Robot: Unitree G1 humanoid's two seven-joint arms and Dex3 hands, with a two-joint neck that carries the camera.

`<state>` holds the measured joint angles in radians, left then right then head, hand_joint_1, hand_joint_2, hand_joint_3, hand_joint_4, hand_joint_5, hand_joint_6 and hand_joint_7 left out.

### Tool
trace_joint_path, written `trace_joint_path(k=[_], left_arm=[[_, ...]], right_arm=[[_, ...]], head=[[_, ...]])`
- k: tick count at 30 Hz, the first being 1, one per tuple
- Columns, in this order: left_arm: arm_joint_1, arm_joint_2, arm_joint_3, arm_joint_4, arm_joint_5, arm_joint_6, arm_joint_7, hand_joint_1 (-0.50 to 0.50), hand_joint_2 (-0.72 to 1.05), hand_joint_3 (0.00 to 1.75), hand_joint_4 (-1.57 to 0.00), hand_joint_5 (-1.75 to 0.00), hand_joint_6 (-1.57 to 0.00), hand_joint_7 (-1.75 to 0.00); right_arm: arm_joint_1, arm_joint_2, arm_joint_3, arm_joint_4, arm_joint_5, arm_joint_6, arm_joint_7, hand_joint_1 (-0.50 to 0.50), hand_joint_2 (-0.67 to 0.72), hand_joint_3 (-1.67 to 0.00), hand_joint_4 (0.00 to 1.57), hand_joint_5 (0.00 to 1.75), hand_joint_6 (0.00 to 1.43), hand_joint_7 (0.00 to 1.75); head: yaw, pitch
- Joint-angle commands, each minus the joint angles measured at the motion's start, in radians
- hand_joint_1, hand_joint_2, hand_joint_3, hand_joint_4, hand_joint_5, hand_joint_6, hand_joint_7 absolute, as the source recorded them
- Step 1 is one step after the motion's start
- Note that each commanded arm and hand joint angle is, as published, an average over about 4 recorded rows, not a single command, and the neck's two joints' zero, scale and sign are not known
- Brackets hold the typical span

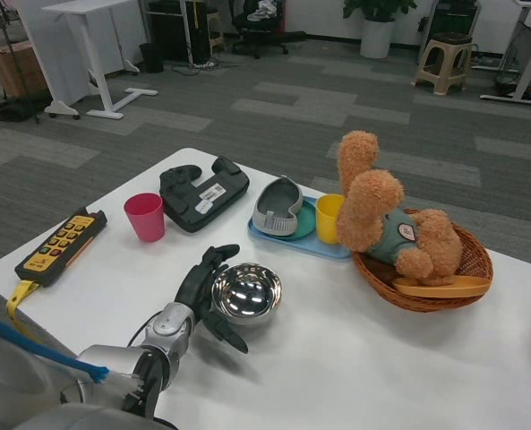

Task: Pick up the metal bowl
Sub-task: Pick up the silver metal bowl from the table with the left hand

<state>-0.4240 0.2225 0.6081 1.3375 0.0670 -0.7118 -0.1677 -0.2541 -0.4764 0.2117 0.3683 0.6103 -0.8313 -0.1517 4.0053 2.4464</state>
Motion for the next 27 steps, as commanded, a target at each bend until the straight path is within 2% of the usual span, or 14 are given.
trace_joint_path(k=[1,4,7,10,12,14,17,19,21,22,23,25,27], left_arm=[[0.011,0.000,-0.007,0.022,0.006,0.025,0.010,-0.50,0.94,0.07,0.00,-0.10,0.00,-0.44],[0.008,-0.001,-0.009,0.022,0.006,0.029,0.010,-0.50,1.00,0.04,0.00,-0.03,0.00,-0.35],[0.007,-0.002,-0.018,0.022,0.006,0.034,0.013,-0.50,1.05,0.09,0.00,-0.08,0.00,-0.35],[0.008,-0.002,-0.032,0.022,0.006,0.038,0.015,-0.50,1.05,0.09,0.00,-0.36,0.00,-0.38],[0.008,-0.002,-0.038,0.022,0.007,0.043,0.016,-0.50,1.05,0.09,0.00,-0.62,0.00,-0.44],[0.008,-0.002,-0.040,0.022,0.007,0.047,0.016,-0.50,1.05,0.09,0.00,-0.77,0.00,-0.51],[0.007,-0.002,-0.039,0.020,0.006,0.052,0.016,-0.50,1.05,0.09,0.00,-0.90,0.00,-0.75],[0.007,-0.002,-0.034,0.020,0.004,0.054,0.016,-0.50,1.05,0.09,0.00,-1.05,0.00,-1.05],[0.007,-0.002,-0.027,0.020,-0.006,0.054,0.014,-0.50,1.05,0.09,-0.02,-1.36,-0.03,-1.36],[0.007,-0.002,-0.022,0.019,-0.012,0.054,0.013,-0.50,1.05,0.09,-0.04,-1.49,-0.05,-1.45],[0.007,-0.002,-0.016,0.018,-0.023,0.053,0.011,-0.50,1.05,0.09,-0.09,-1.62,-0.10,-1.52],[0.007,-0.002,0.000,0.013,-0.039,0.051,0.002,-0.50,1.05,0.09,-0.21,-1.72,-0.19,-1.59],[0.007,-0.001,0.006,0.011,-0.052,0.048,-0.015,-0.50,1.05,0.09,-0.34,-1.75,-0.26,-1.61]], right_arm=[[0.012,-0.011,0.001,0.000,0.005,-0.018,0.000,0.08,0.72,0.00,0.04,0.19,0.00,0.28],[0.012,-0.011,0.001,0.000,0.005,-0.018,0.000,0.08,0.72,0.00,0.05,0.19,0.00,0.28],[0.012,-0.011,0.001,0.000,0.005,-0.017,0.000,0.08,0.72,0.00,0.06,0.19,0.00,0.28],[0.012,-0.011,0.001,-0.001,0.005,-0.018,0.000,0.08,0.72,0.00,0.06,0.19,0.00,0.28],[0.012,-0.011,0.001,-0.001,0.005,-0.019,0.000,0.10,0.72,0.00,0.06,0.19,0.00,0.28],[0.012,-0.011,0.001,0.000,0.005,-0.018,0.000,0.12,0.72,0.00,0.06,0.19,0.00,0.28],[0.012,-0.011,0.003,0.000,0.005,-0.018,0.000,0.12,0.72,0.00,0.06,0.19,0.00,0.28],[0.012,-0.011,0.003,0.000,0.005,-0.019,0.000,0.12,0.72,0.00,0.06,0.19,0.00,0.28],[0.012,-0.011,0.003,0.000,0.005,-0.019,0.000,0.12,0.72,0.00,0.06,0.19,0.00,0.28],[0.012,-0.011,0.003,0.000,0.005,-0.019,0.000,0.12,0.72,0.00,0.06,0.19,0.00,0.28],[0.012,-0.011,0.003,0.000,0.005,-0.019,0.000,0.12,0.72,0.00,0.06,0.19,0.00,0.28],[0.013,-0.012,0.003,0.000,0.006,-0.019,0.000,0.12,0.72,0.00,0.06,0.19,0.00,0.28],[0.013,-0.013,0.003,0.000,0.006,-0.021,0.000,0.12,0.72,0.00,0.06,0.19,0.00,0.30]], head=[[0.000,0.000],[-0.002,-0.001],[-0.002,-0.002],[-0.002,-0.002],[-0.001,-0.003],[-0.001,-0.005],[-0.001,-0.007],[-0.001,-0.007],[0.000,-0.007],[0.000,-0.007],[0.001,-0.007],[0.001,-0.006],[0.001,-0.005]])
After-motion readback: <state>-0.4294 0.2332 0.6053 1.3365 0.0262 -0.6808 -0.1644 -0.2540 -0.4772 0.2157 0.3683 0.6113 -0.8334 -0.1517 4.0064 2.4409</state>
